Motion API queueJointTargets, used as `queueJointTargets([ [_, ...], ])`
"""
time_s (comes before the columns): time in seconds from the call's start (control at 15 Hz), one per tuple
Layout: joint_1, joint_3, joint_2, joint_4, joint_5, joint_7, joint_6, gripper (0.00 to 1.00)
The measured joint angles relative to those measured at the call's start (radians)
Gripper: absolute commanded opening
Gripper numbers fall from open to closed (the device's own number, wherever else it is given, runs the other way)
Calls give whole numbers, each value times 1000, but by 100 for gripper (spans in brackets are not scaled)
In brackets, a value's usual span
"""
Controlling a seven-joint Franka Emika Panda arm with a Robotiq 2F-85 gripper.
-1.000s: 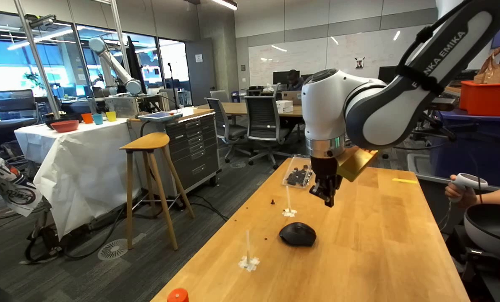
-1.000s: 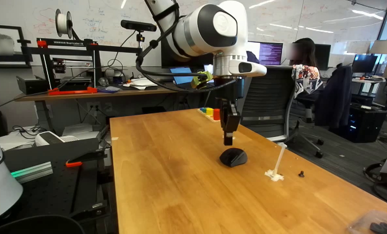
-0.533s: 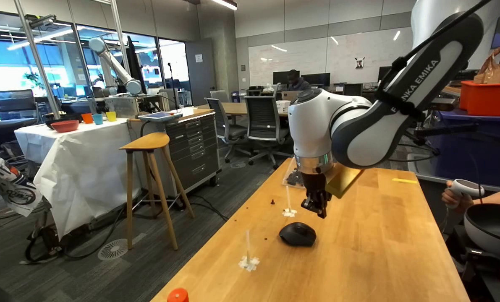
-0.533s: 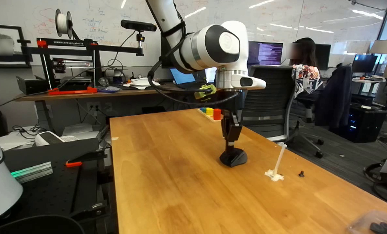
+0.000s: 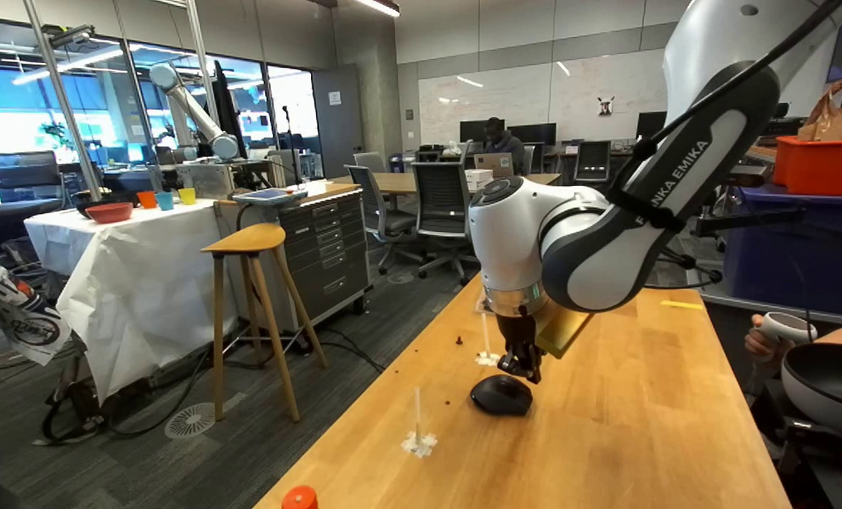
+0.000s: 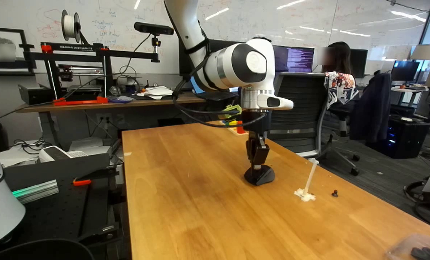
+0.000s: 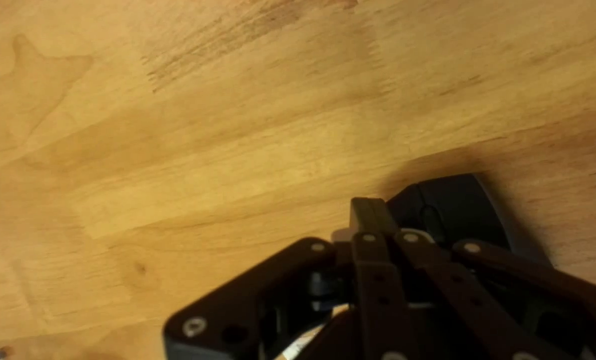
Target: Press on the mouse
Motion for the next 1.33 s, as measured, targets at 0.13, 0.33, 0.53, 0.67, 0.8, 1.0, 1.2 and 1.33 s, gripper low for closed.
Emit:
queueJointTargets([
  [0.13,9,-3,18,11,0,0,0,0],
  [0.33,21,-7,39,25,0,1,-2,0],
  [0.53,30,-12,45,35,0,1,-3,0],
  [0.67,32,-14,46,38,0,1,-3,0],
  [0.8,33,-14,46,38,0,1,-3,0],
  [1.0,33,-14,42,38,1,0,-3,0],
  [1.2,33,-14,6,32,20,-13,-10,0],
  [1.33,33,-13,-39,26,31,-30,-18,0],
])
